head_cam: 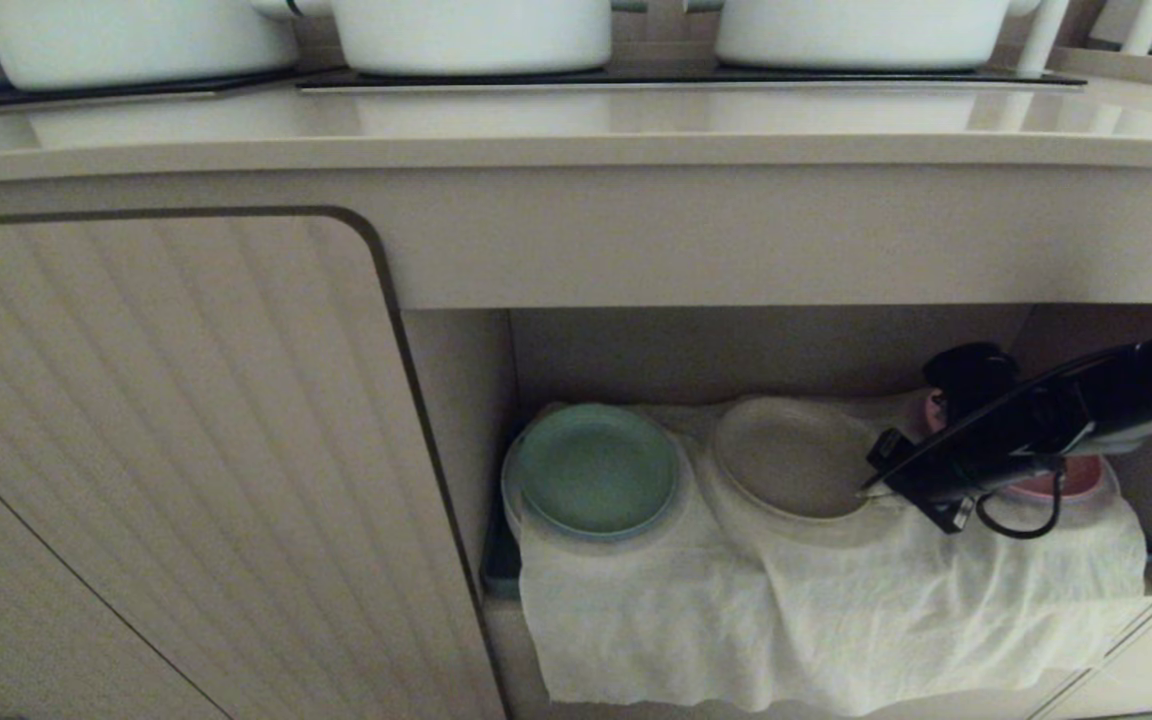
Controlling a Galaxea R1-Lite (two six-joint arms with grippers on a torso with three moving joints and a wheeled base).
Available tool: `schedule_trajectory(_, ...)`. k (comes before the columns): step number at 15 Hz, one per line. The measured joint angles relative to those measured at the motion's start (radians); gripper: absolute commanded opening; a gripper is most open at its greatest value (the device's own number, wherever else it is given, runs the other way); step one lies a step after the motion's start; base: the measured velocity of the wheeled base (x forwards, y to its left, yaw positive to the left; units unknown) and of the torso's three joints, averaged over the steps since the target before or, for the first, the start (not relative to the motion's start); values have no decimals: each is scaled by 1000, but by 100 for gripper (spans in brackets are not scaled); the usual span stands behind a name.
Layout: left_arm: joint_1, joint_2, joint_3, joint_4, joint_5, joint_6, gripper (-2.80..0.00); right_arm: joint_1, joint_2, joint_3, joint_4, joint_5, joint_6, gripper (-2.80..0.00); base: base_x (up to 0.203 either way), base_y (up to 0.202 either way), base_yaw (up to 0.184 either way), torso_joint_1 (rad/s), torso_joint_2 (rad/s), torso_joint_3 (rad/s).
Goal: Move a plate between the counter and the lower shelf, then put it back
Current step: Put the plate in the cupboard
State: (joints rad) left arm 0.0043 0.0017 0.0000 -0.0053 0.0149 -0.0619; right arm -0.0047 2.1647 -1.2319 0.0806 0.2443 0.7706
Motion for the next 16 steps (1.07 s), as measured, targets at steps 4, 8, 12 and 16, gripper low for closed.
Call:
schedule_trajectory(4, 0, 0, 0, 0, 0, 0, -280, -1, -7, 1, 1, -33, -6, -280, 0, 0, 0, 0, 0, 0)
schedule_trajectory(8, -1, 0, 0, 0, 0, 0, -280, -1, -9, -2, 1, -44, -35, -280, 0, 0, 0, 0, 0, 0)
schedule_trajectory(12, 0, 0, 0, 0, 0, 0, -280, -1, -9, 1, 2, -45, -33, -280, 0, 0, 0, 0, 0, 0)
schedule_trajectory(16, 0, 0, 0, 0, 0, 0, -280, -1, -9, 13, 8, -44, -32, -280, 0, 0, 0, 0, 0, 0)
